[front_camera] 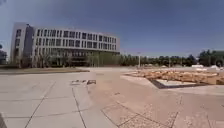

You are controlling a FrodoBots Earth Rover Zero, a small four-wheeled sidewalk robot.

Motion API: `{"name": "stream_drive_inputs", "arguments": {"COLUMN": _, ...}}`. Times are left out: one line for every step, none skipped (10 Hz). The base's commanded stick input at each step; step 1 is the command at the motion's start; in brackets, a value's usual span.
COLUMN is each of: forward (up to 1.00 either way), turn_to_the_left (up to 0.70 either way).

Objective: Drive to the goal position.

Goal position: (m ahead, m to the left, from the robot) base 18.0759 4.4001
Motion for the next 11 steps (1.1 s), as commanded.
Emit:
{"name": "stream_drive_inputs", "arguments": {"forward": 0.70, "turn_to_the_left": 0.00}}
{"name": "stream_drive_inputs", "arguments": {"forward": 0.70, "turn_to_the_left": 0.00}}
{"name": "stream_drive_inputs", "arguments": {"forward": 0.70, "turn_to_the_left": 0.00}}
{"name": "stream_drive_inputs", "arguments": {"forward": 0.70, "turn_to_the_left": 0.00}}
{"name": "stream_drive_inputs", "arguments": {"forward": 0.70, "turn_to_the_left": 0.00}}
{"name": "stream_drive_inputs", "arguments": {"forward": 0.70, "turn_to_the_left": 0.00}}
{"name": "stream_drive_inputs", "arguments": {"forward": 0.70, "turn_to_the_left": 0.00}}
{"name": "stream_drive_inputs", "arguments": {"forward": 0.70, "turn_to_the_left": 0.00}}
{"name": "stream_drive_inputs", "arguments": {"forward": 0.70, "turn_to_the_left": 0.00}}
{"name": "stream_drive_inputs", "arguments": {"forward": 0.70, "turn_to_the_left": 0.00}}
{"name": "stream_drive_inputs", "arguments": {"forward": 0.70, "turn_to_the_left": 0.00}}
